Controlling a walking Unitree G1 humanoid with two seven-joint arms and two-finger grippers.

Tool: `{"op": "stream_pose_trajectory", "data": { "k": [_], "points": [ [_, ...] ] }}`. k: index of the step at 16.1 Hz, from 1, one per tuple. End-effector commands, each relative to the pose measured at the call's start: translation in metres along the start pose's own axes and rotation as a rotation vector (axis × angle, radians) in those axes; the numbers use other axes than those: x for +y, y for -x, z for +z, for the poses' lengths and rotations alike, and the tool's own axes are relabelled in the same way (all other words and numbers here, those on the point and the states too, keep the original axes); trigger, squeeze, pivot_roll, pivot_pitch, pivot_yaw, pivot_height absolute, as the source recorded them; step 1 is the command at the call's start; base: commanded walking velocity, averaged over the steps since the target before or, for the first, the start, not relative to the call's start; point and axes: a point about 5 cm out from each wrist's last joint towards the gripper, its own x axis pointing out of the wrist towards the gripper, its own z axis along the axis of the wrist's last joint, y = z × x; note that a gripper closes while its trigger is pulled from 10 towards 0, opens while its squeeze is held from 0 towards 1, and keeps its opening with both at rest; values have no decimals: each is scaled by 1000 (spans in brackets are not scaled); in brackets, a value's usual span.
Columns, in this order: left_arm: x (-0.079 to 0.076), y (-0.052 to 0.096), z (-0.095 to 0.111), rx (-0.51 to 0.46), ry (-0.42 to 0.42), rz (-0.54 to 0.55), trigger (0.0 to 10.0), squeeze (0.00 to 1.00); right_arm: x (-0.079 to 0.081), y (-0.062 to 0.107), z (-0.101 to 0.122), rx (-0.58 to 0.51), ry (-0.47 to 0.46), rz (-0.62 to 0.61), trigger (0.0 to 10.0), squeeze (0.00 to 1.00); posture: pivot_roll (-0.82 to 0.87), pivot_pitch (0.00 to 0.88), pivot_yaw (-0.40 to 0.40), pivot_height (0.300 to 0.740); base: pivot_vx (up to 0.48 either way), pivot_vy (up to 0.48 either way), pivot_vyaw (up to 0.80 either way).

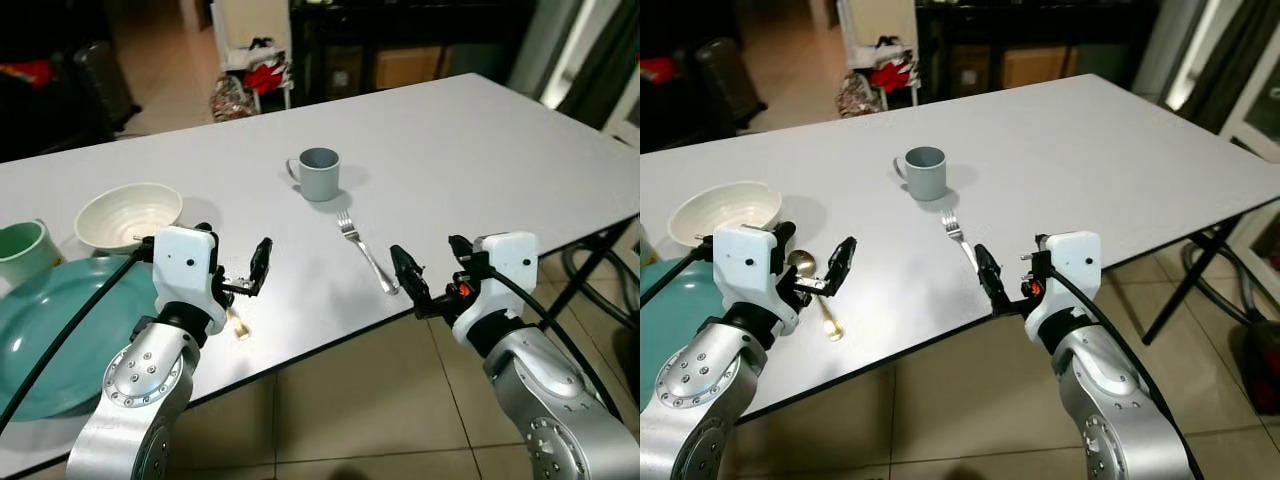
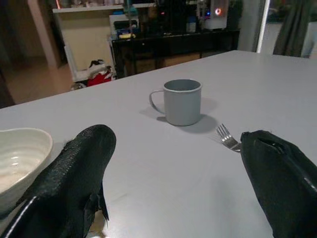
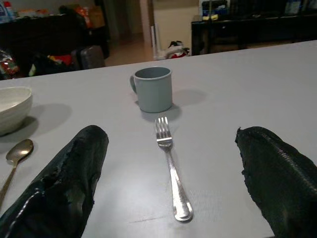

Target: Setting the table

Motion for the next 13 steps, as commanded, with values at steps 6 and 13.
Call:
{"op": "stream_pose_trajectory", "data": {
  "k": [6,13],
  "points": [
    [0,0,3,-5,-63,-1,10000,0,-1,0,2,-3,-16,-4,10000,1000,-81,0,62,740,0,-53,0],
    [1,-2,4,-5,-19,11,10000,0,-7,-1,3,10,-7,-21,10000,1000,-83,0,62,740,0,-69,0]
  ]
}}
